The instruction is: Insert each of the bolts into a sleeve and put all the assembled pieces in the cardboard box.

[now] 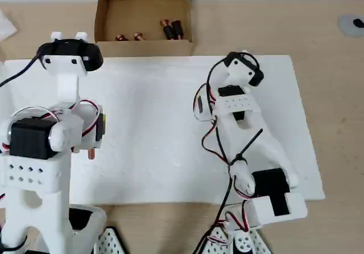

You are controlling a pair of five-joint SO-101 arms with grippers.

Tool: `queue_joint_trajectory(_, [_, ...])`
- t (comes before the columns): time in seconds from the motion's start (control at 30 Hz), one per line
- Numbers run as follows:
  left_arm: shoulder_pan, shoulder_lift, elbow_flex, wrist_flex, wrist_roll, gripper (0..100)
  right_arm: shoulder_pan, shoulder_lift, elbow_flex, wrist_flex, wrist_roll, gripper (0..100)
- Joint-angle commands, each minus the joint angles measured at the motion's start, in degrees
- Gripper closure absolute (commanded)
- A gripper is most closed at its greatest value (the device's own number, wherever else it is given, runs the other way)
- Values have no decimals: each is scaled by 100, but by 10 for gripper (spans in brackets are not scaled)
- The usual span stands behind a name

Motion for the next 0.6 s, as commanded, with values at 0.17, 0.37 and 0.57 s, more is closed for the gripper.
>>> queue_joint_trajectory(0.17, [-88, -92, -18, -114, -35, 994, -40, 22, -189, -114, 0, 770])
queue_joint_trajectory(0.37, [-88, -92, -18, -114, -26, 994, -40, 22, -268, -88, 9, 774])
queue_joint_trajectory(0.57, [-88, -84, -18, -114, -18, 994, -40, 22, -268, -88, 229, 775])
